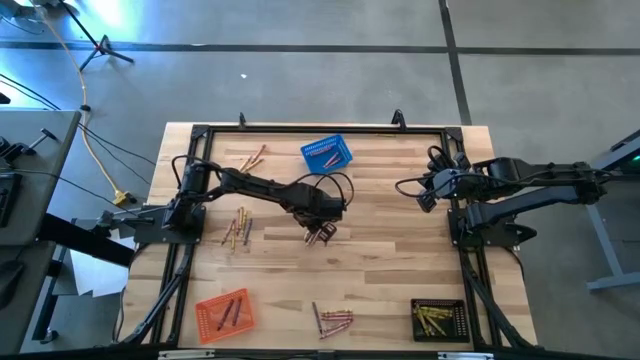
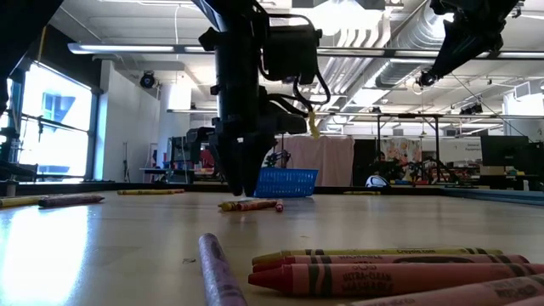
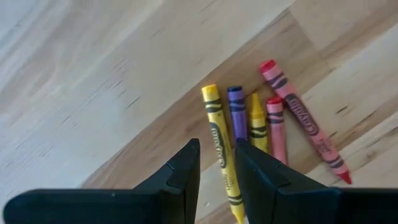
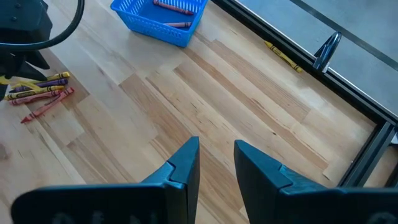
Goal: Sort crayons
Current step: Put the yellow crayon into the black bin
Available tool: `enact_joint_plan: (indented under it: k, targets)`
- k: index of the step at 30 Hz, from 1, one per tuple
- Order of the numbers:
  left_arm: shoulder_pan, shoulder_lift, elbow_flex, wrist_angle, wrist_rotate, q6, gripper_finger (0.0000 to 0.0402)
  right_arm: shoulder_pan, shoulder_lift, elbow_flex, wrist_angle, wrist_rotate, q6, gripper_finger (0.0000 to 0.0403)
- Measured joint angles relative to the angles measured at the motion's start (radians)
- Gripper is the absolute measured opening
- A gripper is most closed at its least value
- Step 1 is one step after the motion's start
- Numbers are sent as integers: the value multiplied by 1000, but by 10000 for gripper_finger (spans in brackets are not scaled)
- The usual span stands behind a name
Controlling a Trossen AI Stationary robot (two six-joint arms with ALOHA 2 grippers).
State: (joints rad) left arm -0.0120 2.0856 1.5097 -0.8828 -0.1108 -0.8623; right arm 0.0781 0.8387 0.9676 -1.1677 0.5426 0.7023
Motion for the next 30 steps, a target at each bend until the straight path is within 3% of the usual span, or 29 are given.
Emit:
enact_joint_plan:
  k: [30]
  targets:
    - [18, 76, 5, 11, -7, 1, 78, 0, 0, 0, 0, 0, 23, 84]
